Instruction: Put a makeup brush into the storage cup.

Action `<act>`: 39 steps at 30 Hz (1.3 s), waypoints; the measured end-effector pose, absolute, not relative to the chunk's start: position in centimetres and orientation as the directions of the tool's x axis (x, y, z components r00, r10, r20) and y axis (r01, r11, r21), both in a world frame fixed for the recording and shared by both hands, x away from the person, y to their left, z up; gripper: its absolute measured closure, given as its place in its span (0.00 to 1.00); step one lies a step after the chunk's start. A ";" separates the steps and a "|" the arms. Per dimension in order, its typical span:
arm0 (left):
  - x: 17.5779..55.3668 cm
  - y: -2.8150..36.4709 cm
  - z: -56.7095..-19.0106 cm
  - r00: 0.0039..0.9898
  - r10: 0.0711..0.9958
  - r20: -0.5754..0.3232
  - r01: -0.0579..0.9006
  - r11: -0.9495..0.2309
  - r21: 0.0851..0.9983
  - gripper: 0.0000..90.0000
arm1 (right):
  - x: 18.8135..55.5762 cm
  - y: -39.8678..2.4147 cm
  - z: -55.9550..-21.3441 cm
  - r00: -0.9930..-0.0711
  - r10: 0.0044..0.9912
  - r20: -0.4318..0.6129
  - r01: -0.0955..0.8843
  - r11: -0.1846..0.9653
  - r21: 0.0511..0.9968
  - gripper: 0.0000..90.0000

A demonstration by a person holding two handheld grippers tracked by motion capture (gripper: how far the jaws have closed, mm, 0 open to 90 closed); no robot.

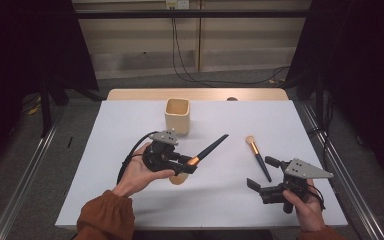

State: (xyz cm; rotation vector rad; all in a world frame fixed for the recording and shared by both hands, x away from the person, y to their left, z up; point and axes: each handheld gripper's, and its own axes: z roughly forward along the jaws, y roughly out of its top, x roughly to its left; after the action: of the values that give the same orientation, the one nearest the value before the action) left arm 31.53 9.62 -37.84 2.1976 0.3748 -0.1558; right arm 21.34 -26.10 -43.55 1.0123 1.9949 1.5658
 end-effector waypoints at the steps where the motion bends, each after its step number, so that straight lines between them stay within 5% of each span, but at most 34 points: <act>1: 31.5 9.6 -37.7 0.948 0.207 -0.241 0.318 -0.586 0.745 0.73 | 21.5 -26.0 -43.5 -0.659 0.743 0.120 0.290 0.103 0.951 0.00; 18: 31.6 8.8 -37.3 0.968 0.164 -0.190 0.248 -0.728 0.640 0.73 | 23.0 -24.0 -42.6 -0.757 0.646 0.103 0.321 0.229 0.919 0.00; 39: 31.2 7.9 -37.3 0.974 0.111 -0.200 0.204 -0.817 0.539 0.73 | 26.4 -21.3 -39.8 -0.895 0.446 0.027 0.313 0.582 0.751 0.03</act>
State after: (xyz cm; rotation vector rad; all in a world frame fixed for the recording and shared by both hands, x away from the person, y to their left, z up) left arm 31.21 7.87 -37.27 2.5328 0.2207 -0.2133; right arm 26.44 -21.34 -39.82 0.6404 2.6447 1.2068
